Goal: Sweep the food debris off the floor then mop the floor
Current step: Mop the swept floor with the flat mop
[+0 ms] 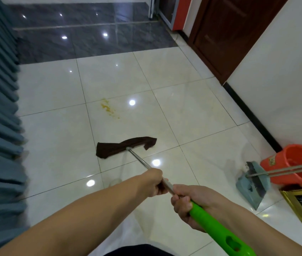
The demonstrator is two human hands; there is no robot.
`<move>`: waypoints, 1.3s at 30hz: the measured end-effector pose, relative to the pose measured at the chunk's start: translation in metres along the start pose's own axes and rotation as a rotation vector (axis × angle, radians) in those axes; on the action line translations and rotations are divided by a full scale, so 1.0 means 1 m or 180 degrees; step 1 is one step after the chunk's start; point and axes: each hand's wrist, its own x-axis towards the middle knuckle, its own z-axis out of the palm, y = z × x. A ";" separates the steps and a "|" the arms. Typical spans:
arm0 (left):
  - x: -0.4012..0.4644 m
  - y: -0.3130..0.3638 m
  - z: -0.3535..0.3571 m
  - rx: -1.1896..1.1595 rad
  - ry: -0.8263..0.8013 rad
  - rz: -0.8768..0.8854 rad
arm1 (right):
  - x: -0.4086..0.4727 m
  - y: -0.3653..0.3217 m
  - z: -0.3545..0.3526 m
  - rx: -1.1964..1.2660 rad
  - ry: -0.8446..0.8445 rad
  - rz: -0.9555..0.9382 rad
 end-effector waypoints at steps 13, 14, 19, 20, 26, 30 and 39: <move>0.045 0.131 -0.051 -0.0104 0.0138 0.0149 | 0.048 -0.109 0.092 -0.0278 -0.0153 0.0169; 0.050 0.147 -0.055 -0.0111 0.0123 0.0160 | 0.053 -0.122 0.103 -0.0279 -0.0185 0.0174; 0.070 0.233 -0.081 -0.0050 0.0135 0.0164 | 0.068 -0.194 0.161 -0.0269 -0.0231 0.0209; 0.076 0.251 -0.086 -0.0063 0.0134 0.0154 | 0.072 -0.208 0.173 -0.0291 -0.0244 0.0213; 0.109 0.345 -0.126 -0.0181 0.0202 0.0115 | 0.107 -0.278 0.247 -0.0372 -0.0208 0.0136; 0.132 0.397 -0.153 -0.0271 0.0248 0.0136 | 0.137 -0.313 0.291 -0.0373 -0.0182 -0.0063; 0.172 0.497 -0.201 -0.0314 0.0356 0.0229 | 0.192 -0.383 0.368 -0.0287 -0.0324 -0.0078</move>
